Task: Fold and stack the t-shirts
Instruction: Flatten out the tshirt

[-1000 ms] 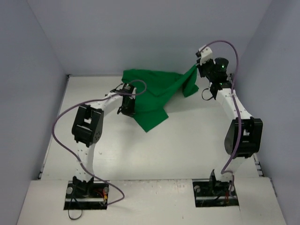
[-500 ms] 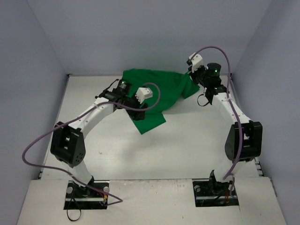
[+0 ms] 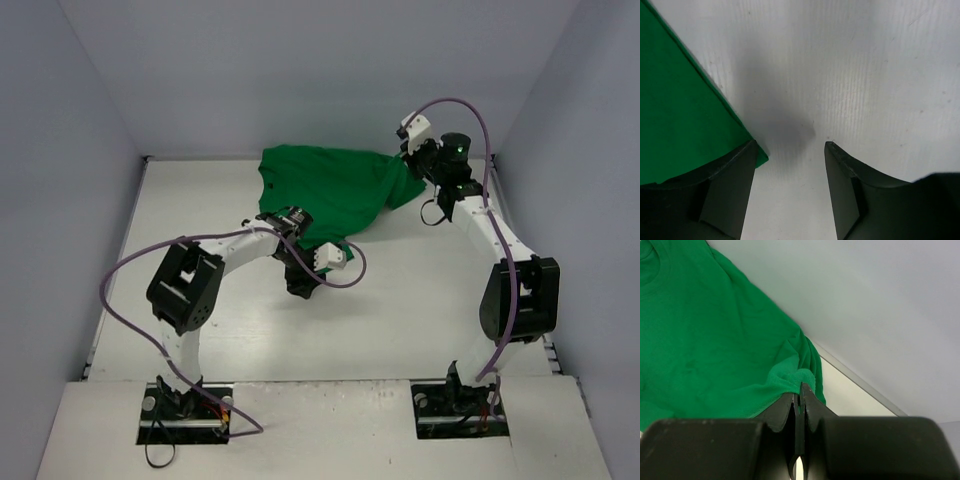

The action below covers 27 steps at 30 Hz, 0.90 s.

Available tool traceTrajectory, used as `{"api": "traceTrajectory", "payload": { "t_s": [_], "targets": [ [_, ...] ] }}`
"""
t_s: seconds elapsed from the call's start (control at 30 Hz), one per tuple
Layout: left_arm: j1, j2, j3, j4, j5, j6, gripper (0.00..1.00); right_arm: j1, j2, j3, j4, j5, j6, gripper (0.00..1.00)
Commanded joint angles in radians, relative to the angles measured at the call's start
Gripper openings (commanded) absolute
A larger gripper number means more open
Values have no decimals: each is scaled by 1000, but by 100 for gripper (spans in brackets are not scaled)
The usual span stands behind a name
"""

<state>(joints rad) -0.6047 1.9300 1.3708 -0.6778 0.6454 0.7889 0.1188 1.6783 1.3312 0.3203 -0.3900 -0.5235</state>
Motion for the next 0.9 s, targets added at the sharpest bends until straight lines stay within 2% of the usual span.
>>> {"api": "traceTrajectory", "payload": {
  "t_s": [0.0,0.23,0.47,0.77,0.83,0.87],
  "targets": [
    [8,-1,94,-17,-12,96,53,2,-19,14,52,-7,-10,0],
    [16,71,148,-14,-82,83,52,2,-20,16,46,-7,-13,0],
    [31,26,143,-16,-114,107,52,2,-31,14,39,-15,-21,0],
    [34,111,210,-132,-153,141,52,2,-21,19,35,-12,-17,0],
    [32,128,215,-144,-156,148,50,1,-21,16,33,-12,-25,0],
    [32,133,215,-143,-160,148,45,0,-23,12,31,-12,-28,0]
  ]
}}
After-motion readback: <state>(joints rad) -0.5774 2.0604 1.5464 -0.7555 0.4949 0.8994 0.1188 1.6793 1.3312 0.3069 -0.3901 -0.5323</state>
